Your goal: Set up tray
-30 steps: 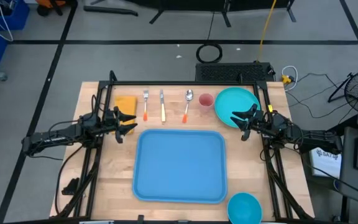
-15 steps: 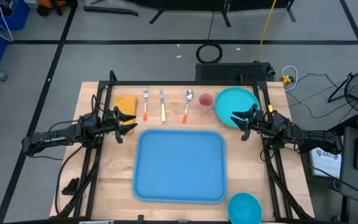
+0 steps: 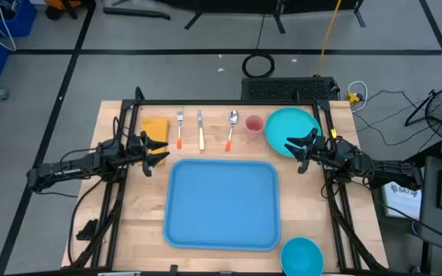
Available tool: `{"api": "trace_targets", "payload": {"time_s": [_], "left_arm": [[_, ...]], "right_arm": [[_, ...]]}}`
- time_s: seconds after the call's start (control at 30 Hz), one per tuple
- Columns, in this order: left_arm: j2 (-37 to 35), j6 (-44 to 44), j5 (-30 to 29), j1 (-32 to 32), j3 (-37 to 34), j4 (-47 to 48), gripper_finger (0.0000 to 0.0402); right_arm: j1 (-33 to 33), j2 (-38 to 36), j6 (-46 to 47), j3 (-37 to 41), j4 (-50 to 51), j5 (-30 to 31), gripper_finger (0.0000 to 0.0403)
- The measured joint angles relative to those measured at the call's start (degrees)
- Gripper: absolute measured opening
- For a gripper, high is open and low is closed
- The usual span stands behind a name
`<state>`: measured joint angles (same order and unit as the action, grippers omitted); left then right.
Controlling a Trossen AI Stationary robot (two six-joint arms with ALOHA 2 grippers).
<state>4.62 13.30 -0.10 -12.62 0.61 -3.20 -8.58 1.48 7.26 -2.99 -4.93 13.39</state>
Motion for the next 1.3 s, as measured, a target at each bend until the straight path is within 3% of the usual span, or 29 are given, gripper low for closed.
{"api": "trace_targets", "payload": {"time_s": [1.03, 1.3], "left_arm": [[0.0, 0.0, 0.0, 0.0, 0.0, 0.0, 0.0209], [0.0, -10.4, -2.8, 0.0, 0.0, 0.0, 0.0209]], "right_arm": [[0.0, 0.0, 0.0, 0.0, 0.0, 0.0, 0.0123], [0.0, 0.0, 0.0, 0.0, -1.4, 0.0, 0.0123]]}}
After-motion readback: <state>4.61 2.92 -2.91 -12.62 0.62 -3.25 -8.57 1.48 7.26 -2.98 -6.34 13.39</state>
